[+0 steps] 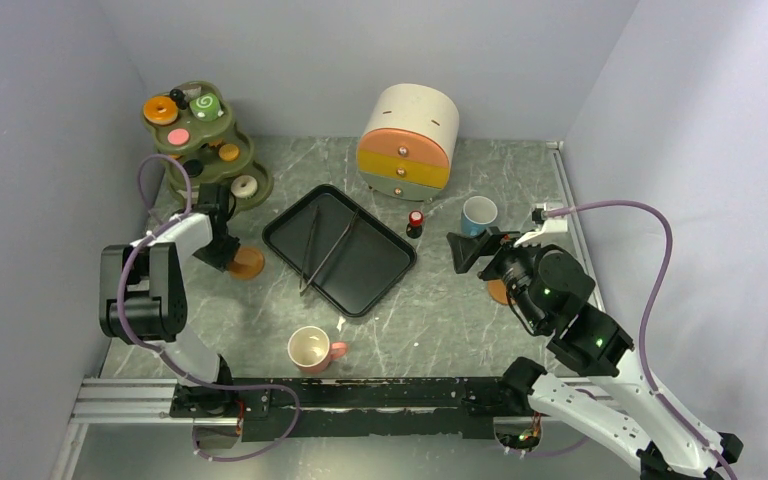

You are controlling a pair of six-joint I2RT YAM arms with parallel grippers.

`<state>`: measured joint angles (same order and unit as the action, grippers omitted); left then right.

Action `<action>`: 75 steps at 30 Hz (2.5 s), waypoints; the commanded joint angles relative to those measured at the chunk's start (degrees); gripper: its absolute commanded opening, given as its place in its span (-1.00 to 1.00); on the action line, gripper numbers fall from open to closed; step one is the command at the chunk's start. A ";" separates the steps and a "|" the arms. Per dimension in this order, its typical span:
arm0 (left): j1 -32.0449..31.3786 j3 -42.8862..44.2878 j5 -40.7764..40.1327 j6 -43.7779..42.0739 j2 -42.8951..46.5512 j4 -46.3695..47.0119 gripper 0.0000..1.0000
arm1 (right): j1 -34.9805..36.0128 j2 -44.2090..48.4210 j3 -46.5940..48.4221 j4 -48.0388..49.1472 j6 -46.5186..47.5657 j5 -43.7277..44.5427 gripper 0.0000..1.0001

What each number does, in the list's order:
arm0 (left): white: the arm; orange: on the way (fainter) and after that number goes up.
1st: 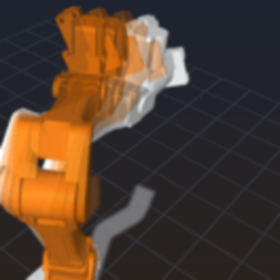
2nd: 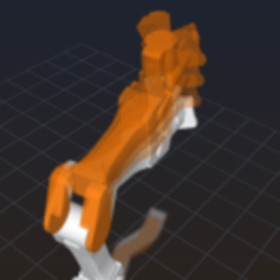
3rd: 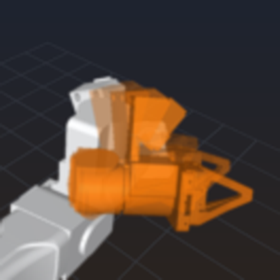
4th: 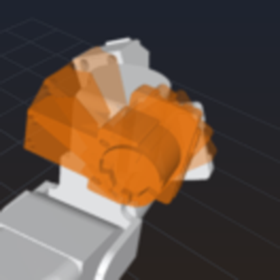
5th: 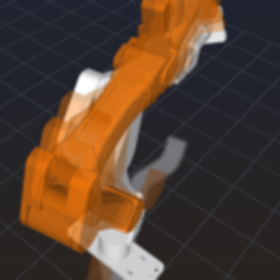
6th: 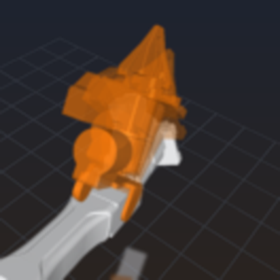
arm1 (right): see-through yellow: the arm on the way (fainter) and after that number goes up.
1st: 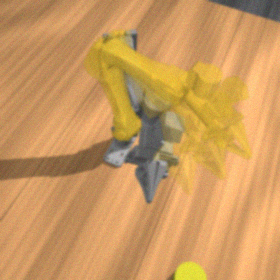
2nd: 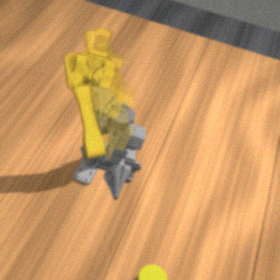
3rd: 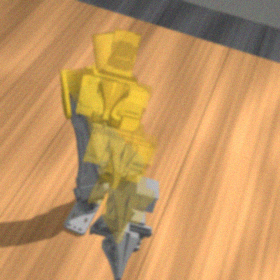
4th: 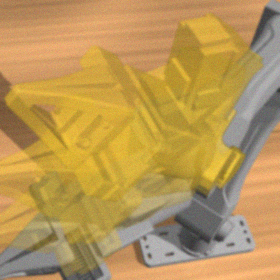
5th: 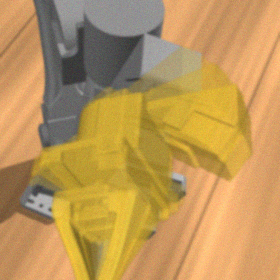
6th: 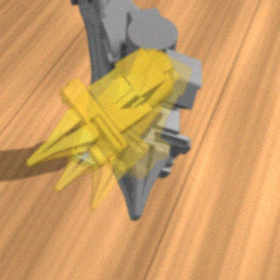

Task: Serve the afternoon tea
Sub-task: Move the coaster to the center of the board.

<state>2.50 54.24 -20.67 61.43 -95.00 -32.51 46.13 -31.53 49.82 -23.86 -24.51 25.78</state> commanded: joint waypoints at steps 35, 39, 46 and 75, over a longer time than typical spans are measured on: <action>0.80 -11.04 13.29 -7.46 15.86 5.30 -0.34 | -0.30 0.04 0.42 1.09 -1.59 -1.33 0.79; -0.75 -10.29 11.91 -6.76 16.80 5.16 -0.42 | -0.32 -0.52 0.36 1.56 -1.50 -1.72 0.79; -2.20 -10.75 15.59 -7.43 15.12 9.89 -0.36 | -0.32 -0.47 -0.12 1.86 -1.00 -1.26 0.79; -1.43 -7.62 5.90 -7.75 2.16 10.17 -0.48 | -0.30 -1.04 -0.42 2.76 0.61 0.03 0.81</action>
<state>-1.87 46.89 -9.89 53.39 -90.83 -19.22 46.13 -32.88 49.36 -22.52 -24.71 24.97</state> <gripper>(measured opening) 0.267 0.905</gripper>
